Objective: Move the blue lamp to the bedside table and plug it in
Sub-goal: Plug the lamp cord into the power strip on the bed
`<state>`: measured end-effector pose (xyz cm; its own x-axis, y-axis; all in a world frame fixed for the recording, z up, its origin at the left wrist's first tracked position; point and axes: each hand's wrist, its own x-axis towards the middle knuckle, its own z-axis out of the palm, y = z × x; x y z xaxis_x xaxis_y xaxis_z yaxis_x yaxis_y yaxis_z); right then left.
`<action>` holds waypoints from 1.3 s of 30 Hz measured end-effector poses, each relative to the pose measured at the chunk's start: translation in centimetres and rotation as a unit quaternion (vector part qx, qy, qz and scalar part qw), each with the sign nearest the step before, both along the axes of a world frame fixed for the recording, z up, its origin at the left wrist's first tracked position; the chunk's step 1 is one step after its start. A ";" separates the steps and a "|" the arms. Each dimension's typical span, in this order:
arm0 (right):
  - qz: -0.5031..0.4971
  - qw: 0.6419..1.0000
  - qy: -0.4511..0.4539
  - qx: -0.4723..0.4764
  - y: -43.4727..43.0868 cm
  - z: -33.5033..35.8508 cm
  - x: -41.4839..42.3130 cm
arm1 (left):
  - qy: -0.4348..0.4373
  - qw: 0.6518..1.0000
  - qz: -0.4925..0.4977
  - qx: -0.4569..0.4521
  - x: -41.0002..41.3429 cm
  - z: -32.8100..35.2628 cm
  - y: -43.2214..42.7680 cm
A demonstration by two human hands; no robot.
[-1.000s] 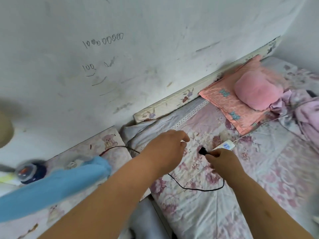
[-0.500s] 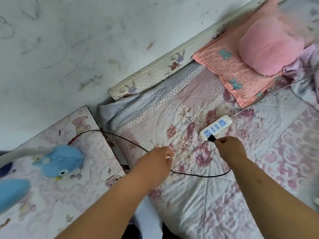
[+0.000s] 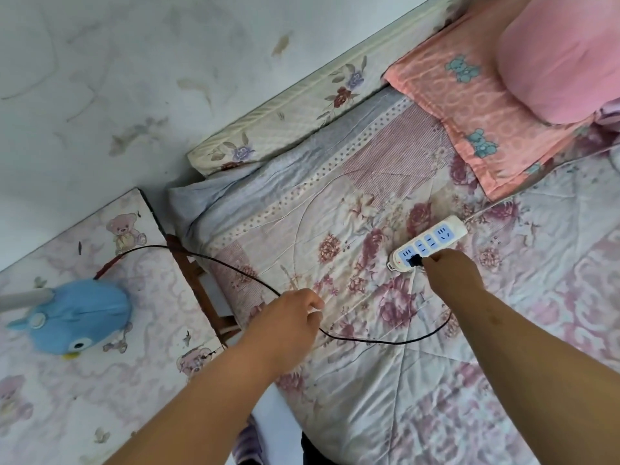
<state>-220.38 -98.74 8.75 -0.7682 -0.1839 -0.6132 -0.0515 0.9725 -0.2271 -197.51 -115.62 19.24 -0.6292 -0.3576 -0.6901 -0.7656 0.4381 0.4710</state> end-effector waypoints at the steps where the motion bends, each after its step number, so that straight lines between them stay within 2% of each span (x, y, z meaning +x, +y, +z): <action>1: 0.011 1.000 0.007 0.004 -0.1 -0.2 -0.2 | -0.004 1.000 -0.002 0.001 0.0 -0.3 0.0; 4: 0.033 0.999 0.022 0.005 -0.5 -0.6 -0.4 | -0.013 1.000 -0.005 0.002 0.0 -1.0 0.2; 7: 0.004 0.999 0.025 -0.048 -0.6 -1.0 -0.3 | -0.023 1.000 -0.010 0.006 0.3 -1.5 0.5; 9: 0.003 0.998 0.025 -0.050 -0.8 -1.0 -0.3 | -0.031 0.999 -0.008 0.009 0.6 -1.8 0.6; 13: 0.039 0.999 0.027 -0.002 -1.5 -0.6 -0.6 | -0.042 0.999 -0.019 0.002 1.2 -2.2 0.5; 17: 0.097 0.990 0.025 0.101 -2.6 -0.2 -0.5 | -0.040 0.999 -0.018 0.000 1.9 -2.5 0.3; 22: 0.122 0.985 0.030 0.121 -3.1 -0.5 -0.3 | -0.049 0.999 -0.013 -0.003 2.8 -2.7 -0.3; 26: 0.120 0.989 0.053 0.066 -3.9 -1.1 -0.3 | -0.051 0.999 -0.003 0.004 3.2 -2.9 -0.5; 31: 0.188 0.961 0.021 0.203 -6.3 -1.4 0.2 | -0.053 0.998 0.001 0.016 3.3 -3.3 0.1; 39: 0.224 0.945 0.033 0.237 -7.2 -2.4 -0.5 | -0.050 0.999 0.010 0.016 3.4 -3.7 0.3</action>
<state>-220.91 -105.95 6.33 -0.7177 -0.2174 -0.6616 -0.4813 0.8414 0.2457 -194.14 -115.29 15.57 -0.5502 -0.3456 -0.7601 -0.8175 0.4085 0.4060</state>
